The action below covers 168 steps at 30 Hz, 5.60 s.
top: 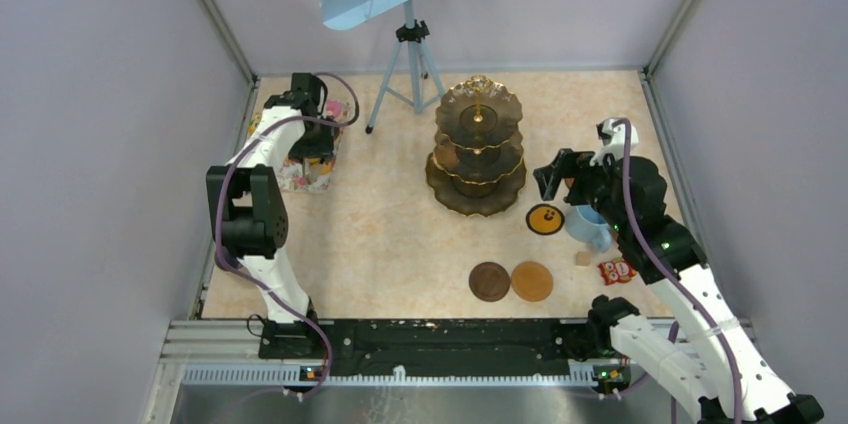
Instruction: Serve the afternoon tea
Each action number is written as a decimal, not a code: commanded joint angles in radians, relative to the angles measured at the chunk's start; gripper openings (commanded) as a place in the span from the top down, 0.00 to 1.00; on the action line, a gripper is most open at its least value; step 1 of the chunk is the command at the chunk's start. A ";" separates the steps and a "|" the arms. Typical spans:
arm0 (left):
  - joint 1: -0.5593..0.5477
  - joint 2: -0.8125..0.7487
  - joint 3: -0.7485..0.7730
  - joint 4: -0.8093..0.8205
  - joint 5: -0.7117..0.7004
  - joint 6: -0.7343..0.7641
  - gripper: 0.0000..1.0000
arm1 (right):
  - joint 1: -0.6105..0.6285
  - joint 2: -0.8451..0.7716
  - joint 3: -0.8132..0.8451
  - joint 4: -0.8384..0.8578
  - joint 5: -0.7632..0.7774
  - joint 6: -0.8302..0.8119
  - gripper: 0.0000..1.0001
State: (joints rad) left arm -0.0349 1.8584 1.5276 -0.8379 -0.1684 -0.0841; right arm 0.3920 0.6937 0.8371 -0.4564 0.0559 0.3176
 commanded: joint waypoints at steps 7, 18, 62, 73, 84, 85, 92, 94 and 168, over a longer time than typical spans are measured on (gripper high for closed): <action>-0.002 0.031 0.008 0.046 0.005 0.004 0.39 | 0.013 -0.015 -0.007 0.034 0.013 0.009 0.08; -0.003 0.037 0.005 0.046 0.020 0.000 0.38 | 0.012 -0.012 -0.015 0.040 0.010 0.008 0.08; -0.030 -0.072 0.009 0.045 -0.084 0.000 0.62 | 0.012 -0.018 -0.020 0.048 0.004 0.015 0.08; -0.186 -0.320 -0.205 -0.031 -0.070 -0.056 0.64 | 0.013 -0.015 0.022 0.020 0.035 -0.016 0.08; -0.576 -0.568 -0.353 -0.095 0.061 -0.214 0.64 | 0.012 -0.039 0.107 -0.027 0.069 -0.060 0.02; -0.617 -0.587 -0.365 -0.090 0.065 -0.232 0.63 | 0.013 -0.042 0.110 -0.029 0.073 -0.061 0.01; -0.851 -0.635 -0.403 -0.007 0.073 -0.377 0.63 | 0.012 -0.081 0.113 -0.041 0.106 -0.053 0.01; -0.908 -0.606 -0.396 0.020 0.072 -0.399 0.63 | 0.012 -0.094 0.112 -0.046 0.112 -0.051 0.01; -0.937 -0.204 -0.255 0.328 0.105 -0.342 0.39 | 0.012 -0.150 0.104 -0.132 0.102 -0.015 0.06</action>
State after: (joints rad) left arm -0.9695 1.7950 1.3373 -0.5266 -0.0959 -0.4175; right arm 0.3923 0.5331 0.9367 -0.6277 0.1646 0.2924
